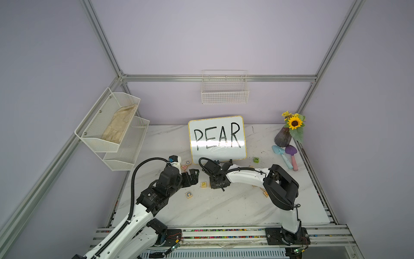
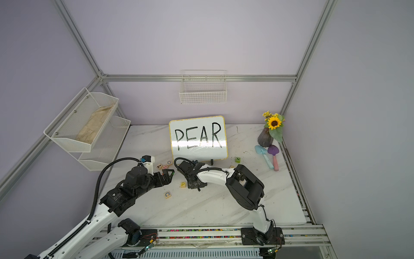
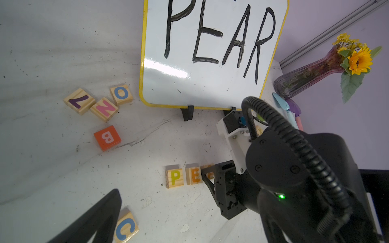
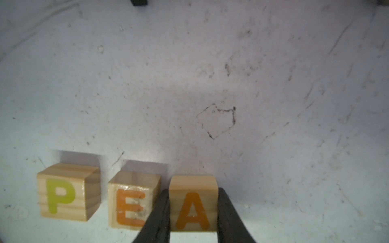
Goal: Spell the uppercase word “pear” with letter blocks
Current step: Place the letter block at the center of the board.
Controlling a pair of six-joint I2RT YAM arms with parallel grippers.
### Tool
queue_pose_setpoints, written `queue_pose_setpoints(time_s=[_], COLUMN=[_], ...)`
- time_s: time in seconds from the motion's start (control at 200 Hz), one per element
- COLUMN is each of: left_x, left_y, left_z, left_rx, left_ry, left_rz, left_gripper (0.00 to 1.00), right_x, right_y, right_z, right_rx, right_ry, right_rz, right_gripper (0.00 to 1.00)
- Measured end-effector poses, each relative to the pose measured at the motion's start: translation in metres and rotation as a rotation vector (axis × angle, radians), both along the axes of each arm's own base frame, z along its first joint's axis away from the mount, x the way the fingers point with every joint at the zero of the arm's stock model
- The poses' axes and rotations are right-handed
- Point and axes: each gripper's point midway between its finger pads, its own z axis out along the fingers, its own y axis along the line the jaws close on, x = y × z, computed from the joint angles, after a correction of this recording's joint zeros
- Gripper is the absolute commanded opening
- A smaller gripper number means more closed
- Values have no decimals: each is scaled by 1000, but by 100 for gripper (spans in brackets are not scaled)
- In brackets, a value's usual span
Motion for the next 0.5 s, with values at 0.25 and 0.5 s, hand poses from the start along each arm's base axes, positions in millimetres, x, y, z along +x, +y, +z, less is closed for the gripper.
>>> queue_pose_setpoints(time_s=[0.25, 0.5], left_x=[0, 0], left_y=[0, 0], left_z=[0, -2], left_rx=[-1, 1], left_ry=[1, 4], left_rz=[-2, -2], left_gripper=[100, 100], right_x=[-2, -2], right_y=[0, 0], right_z=[0, 0], right_rx=[-5, -4], right_ry=[-3, -3], right_rz=[-2, -4], right_gripper=[29, 29])
